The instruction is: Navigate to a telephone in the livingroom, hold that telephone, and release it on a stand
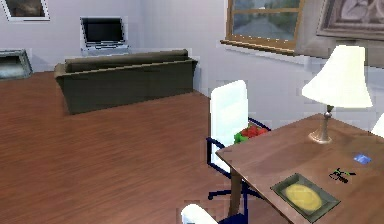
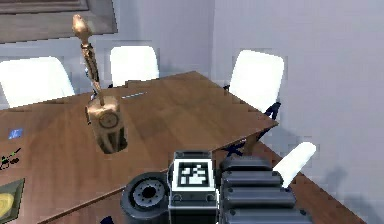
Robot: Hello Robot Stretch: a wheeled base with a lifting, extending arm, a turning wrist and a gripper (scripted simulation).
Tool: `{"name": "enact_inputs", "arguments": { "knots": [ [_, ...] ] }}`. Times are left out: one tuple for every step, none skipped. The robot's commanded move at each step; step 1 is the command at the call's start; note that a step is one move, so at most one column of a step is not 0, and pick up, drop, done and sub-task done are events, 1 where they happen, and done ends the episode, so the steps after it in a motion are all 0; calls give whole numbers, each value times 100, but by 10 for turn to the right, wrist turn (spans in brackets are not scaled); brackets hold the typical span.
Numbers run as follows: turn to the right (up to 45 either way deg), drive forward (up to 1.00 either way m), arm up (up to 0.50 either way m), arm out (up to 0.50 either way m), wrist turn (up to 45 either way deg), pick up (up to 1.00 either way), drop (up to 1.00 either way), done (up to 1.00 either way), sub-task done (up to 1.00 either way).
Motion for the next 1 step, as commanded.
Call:
{"name": "enact_inputs", "arguments": {
  "knots": [
    [-270, 0, 0, 0, 0, 0, 0, 0, 0]
  ]
}}
